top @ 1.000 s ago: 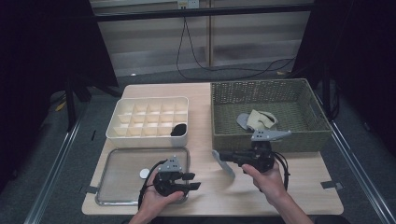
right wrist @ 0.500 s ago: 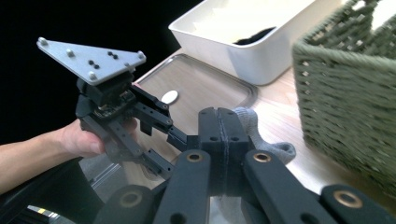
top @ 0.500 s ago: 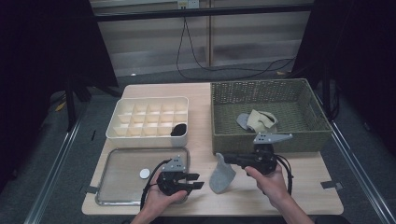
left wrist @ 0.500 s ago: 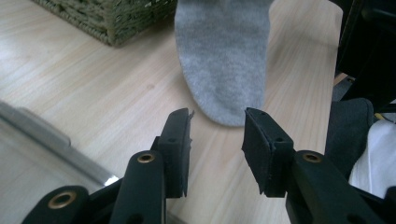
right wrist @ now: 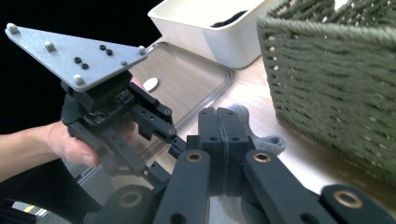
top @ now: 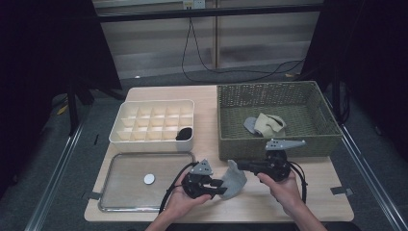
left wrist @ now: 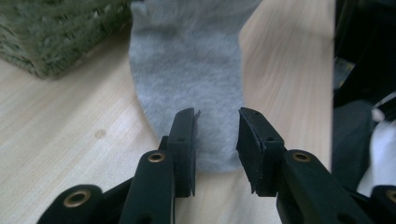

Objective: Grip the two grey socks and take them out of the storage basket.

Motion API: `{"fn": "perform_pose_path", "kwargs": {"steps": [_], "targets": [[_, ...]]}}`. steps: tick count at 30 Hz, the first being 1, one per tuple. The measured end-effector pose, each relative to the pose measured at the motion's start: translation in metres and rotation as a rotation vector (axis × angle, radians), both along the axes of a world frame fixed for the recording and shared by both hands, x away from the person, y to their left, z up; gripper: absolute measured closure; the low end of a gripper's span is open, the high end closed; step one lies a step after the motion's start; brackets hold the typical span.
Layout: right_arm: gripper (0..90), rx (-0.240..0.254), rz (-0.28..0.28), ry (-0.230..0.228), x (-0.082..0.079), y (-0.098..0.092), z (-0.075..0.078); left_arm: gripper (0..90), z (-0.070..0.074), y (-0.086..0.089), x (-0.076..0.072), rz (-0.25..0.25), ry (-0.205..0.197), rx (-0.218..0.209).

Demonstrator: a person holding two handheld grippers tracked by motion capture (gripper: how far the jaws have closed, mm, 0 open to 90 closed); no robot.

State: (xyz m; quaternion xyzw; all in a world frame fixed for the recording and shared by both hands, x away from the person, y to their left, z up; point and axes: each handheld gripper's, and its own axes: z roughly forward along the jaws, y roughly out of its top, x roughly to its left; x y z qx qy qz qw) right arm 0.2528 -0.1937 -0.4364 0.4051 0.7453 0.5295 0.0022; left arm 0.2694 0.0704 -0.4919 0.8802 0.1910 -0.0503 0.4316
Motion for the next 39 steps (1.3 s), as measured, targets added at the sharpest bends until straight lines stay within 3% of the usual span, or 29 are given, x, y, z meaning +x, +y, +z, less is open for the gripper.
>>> {"fn": "perform_pose_path", "kwargs": {"steps": [5,10,12,18,25,30,35,39], "targets": [[90.0,-0.02,-0.024,0.032,-0.004,-0.01,-0.012,66.2,-0.005,-0.004,-0.002,-0.018,0.005,0.032],[90.0,-0.041,-0.039,0.037,-0.008,-0.02,-0.017,59.6,-0.006,-0.005,-0.004,-0.019,-0.014,0.064],[90.0,-0.049,-0.047,0.045,-0.01,-0.023,-0.021,59.4,-0.008,-0.005,-0.004,-0.008,-0.013,0.045],[90.0,-0.086,-0.084,0.092,-0.017,-0.035,-0.033,59.6,-0.007,-0.001,-0.005,0.006,-0.016,0.057],[89.5,-0.106,-0.104,0.097,-0.026,-0.048,-0.038,61.7,-0.006,0.003,-0.005,0.011,-0.016,0.035],[85.4,-0.116,-0.119,0.089,-0.026,-0.049,-0.038,68.1,-0.001,0.005,-0.004,0.007,-0.025,0.036],[84.8,-0.118,-0.095,0.095,-0.024,-0.046,-0.04,70.1,-0.001,0.006,-0.003,0.013,-0.02,0.034],[82.3,-0.163,-0.056,0.105,-0.021,-0.035,-0.046,69.9,-0.003,0.007,-0.003,0.011,-0.021,0.054]]}}
